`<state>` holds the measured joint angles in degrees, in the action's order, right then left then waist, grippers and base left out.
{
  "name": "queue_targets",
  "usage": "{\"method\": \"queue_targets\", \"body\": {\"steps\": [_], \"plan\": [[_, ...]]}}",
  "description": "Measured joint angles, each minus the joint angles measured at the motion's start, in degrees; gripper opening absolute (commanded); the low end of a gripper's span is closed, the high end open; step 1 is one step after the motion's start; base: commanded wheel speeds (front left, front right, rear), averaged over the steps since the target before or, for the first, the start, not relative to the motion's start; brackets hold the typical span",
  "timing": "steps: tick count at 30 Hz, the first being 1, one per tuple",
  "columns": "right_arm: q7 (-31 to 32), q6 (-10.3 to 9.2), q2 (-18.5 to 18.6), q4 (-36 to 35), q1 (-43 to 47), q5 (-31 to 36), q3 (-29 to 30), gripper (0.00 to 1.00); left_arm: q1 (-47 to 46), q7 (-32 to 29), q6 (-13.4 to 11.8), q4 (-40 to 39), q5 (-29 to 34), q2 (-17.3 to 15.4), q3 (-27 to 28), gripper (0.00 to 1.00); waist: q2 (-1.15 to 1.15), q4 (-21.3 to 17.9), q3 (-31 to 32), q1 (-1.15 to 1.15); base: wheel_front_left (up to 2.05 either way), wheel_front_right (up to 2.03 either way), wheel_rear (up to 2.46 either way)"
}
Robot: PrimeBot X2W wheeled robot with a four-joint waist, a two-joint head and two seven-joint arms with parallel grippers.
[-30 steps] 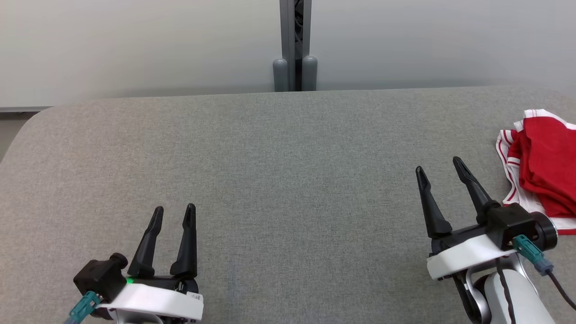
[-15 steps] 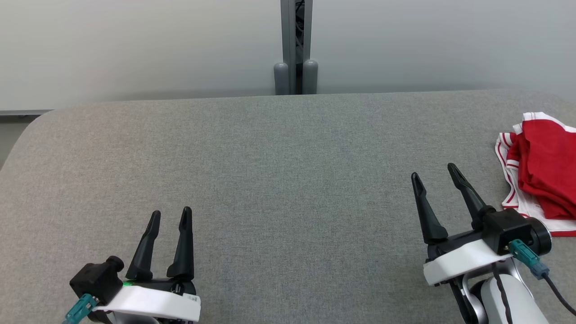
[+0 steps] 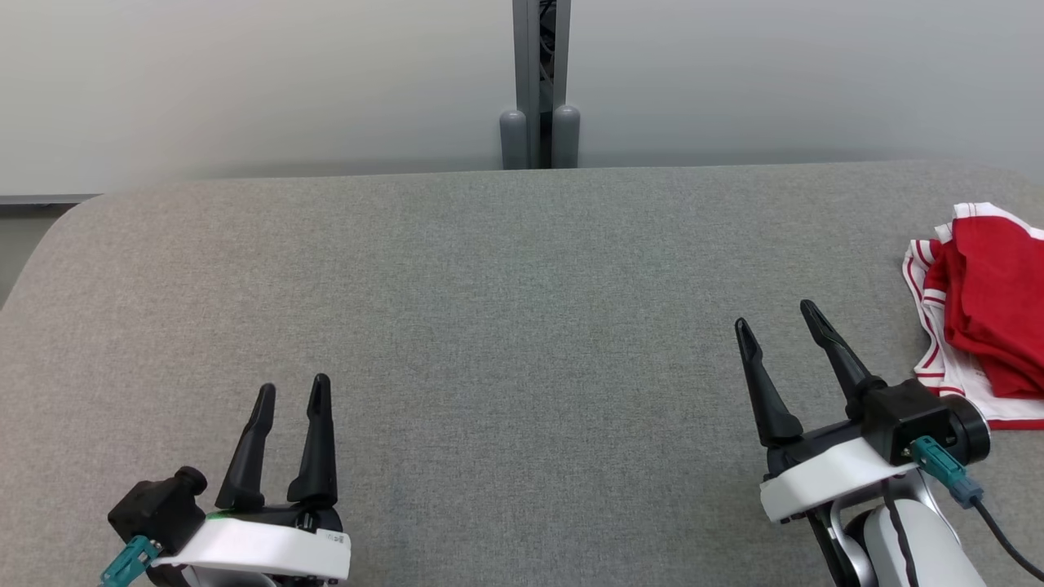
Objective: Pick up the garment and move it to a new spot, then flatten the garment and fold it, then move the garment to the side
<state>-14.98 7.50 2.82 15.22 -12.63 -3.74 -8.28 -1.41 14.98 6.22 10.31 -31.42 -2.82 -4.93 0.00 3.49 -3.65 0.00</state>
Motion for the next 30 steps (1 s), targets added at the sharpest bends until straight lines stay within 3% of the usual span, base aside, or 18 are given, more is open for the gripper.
{"method": "queue_targets", "body": {"steps": [30], "plan": [[0.0,0.0,0.0,0.13,-0.06,0.1,0.22,1.0,-0.2,0.0,0.86,2.93,-3.48,0.01,-0.57,1.0,0.0,0.75,-0.87,0.0,0.0,0.0,0.0]]}}
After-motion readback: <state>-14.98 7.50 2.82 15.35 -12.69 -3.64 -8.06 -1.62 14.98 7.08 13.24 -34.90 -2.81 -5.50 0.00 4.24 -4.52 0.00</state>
